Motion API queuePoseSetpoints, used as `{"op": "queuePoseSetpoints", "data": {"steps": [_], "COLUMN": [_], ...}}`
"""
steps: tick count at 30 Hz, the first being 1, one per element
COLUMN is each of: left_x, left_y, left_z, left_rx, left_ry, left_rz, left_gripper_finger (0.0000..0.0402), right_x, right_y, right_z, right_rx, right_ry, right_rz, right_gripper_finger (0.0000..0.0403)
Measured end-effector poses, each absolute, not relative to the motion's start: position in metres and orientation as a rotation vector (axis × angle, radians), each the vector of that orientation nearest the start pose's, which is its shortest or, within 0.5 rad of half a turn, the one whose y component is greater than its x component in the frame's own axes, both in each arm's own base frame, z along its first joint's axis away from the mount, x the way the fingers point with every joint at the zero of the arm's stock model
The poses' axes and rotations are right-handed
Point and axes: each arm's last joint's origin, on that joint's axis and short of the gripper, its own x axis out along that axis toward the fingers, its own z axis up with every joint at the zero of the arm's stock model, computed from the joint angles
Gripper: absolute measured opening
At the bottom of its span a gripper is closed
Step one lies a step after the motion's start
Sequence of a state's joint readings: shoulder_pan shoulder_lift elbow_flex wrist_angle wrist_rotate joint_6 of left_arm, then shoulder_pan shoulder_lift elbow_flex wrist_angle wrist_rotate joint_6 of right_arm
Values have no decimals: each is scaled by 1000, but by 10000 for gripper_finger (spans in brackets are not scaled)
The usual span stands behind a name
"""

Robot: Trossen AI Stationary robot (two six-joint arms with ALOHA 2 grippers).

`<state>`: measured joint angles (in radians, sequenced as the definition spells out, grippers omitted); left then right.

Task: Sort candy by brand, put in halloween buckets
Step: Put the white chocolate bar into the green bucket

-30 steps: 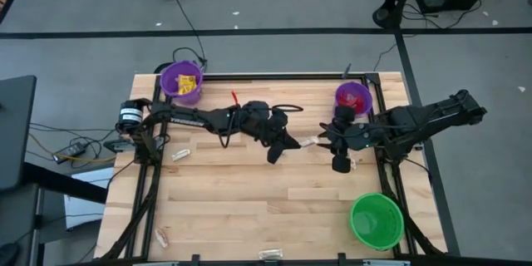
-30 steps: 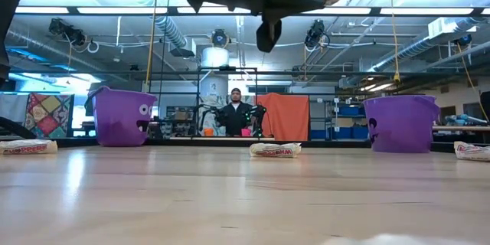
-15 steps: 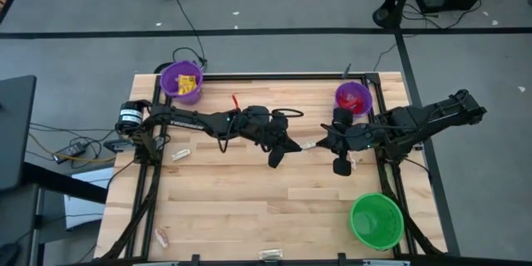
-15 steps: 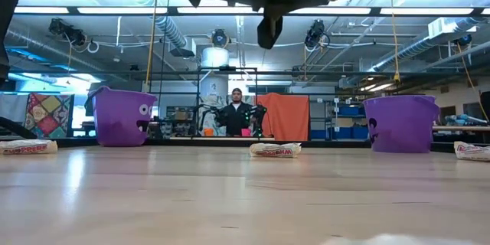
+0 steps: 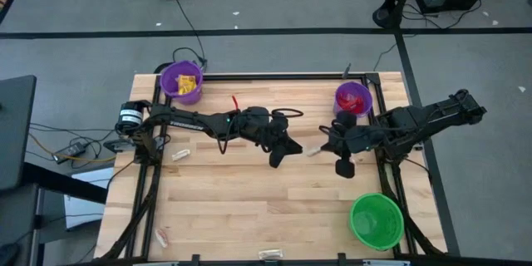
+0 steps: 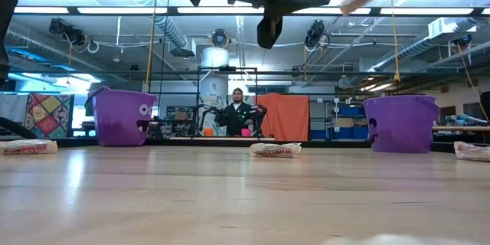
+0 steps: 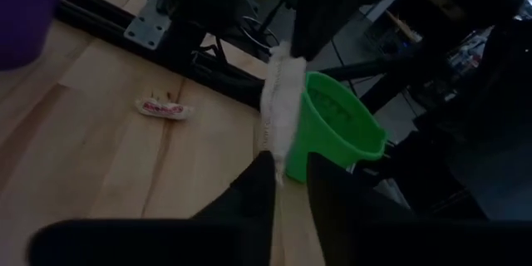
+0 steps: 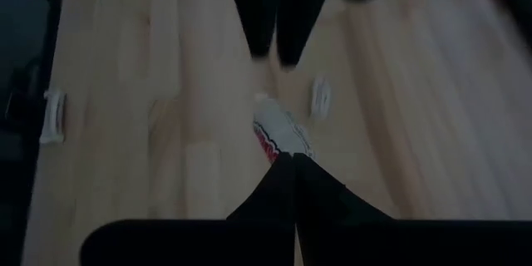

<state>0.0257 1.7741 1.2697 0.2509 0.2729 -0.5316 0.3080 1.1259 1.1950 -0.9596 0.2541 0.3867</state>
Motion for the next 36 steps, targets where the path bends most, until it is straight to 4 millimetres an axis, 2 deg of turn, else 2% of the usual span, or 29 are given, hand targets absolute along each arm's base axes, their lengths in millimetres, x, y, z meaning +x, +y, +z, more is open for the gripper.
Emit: {"op": "queuePoseSetpoints", "data": {"steps": [5,9,17,23,27,31,36], "left_x": [410,410,409,410,417,426,435], "left_y": [3,4,7,8,9,9,8], "left_z": [272,271,269,270,268,267,256], "left_rx": [-547,-504,-467,-457,-499,-557,-610], "left_ry": [305,301,300,271,198,74,20], "left_rz": [-158,-105,-16,45,43,3,-18], "left_gripper_finger": [122,141,145,145,145,145,145], "right_x": [191,185,163,151,144,136,131], "right_y": [61,70,90,106,115,119,127], "right_z": [339,337,330,330,330,329,330], "right_rx": [153,212,361,433,452,449,515], "right_ry": [940,1001,1241,1338,1396,1443,1488], "right_rz": [-103,-38,68,143,213,190,208], "right_gripper_finger": [2,2,2,2,6,10,12]}}
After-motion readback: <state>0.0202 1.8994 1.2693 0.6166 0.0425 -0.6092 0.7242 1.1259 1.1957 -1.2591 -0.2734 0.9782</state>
